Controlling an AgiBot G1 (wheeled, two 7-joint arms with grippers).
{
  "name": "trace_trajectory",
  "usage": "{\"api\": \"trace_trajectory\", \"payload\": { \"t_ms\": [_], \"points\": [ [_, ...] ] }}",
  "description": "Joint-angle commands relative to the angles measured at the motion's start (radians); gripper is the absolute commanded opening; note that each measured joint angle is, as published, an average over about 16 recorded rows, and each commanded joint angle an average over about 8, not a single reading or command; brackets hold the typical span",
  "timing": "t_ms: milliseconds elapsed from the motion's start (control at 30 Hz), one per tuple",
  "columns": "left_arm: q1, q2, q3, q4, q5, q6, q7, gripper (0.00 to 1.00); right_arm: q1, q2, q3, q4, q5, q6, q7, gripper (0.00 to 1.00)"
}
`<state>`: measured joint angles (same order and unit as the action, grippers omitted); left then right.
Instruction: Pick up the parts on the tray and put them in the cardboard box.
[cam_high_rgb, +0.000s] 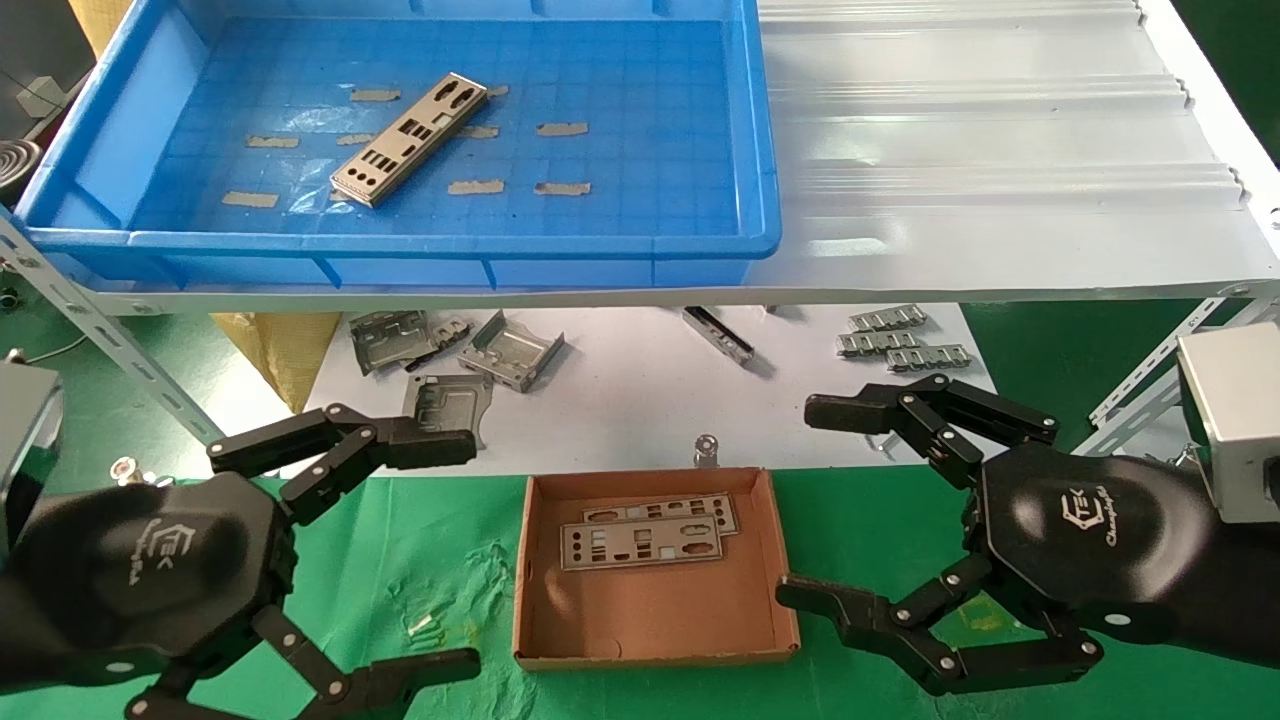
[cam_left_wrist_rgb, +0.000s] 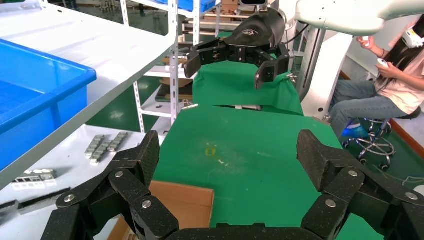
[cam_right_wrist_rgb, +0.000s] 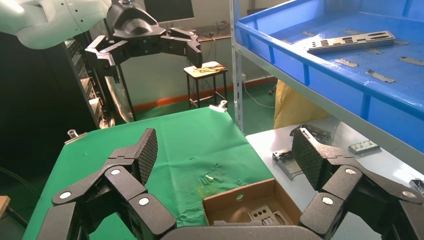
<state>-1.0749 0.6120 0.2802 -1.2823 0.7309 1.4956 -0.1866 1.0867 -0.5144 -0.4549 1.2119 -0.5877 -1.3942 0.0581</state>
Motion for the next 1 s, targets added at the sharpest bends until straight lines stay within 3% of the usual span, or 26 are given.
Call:
{"api": "trace_trajectory", "payload": {
  "t_ms": [33, 1000],
  "points": [
    [0.000, 0.000, 0.000, 0.000, 0.000, 0.000, 0.000, 1.00, 0.000, 0.000, 0.000, 0.000, 0.000, 0.000, 0.000, 1.00],
    [0.000, 0.000, 0.000, 0.000, 0.000, 0.000, 0.000, 1.00, 0.000, 0.000, 0.000, 0.000, 0.000, 0.000, 0.000, 1.00]
  ]
}}
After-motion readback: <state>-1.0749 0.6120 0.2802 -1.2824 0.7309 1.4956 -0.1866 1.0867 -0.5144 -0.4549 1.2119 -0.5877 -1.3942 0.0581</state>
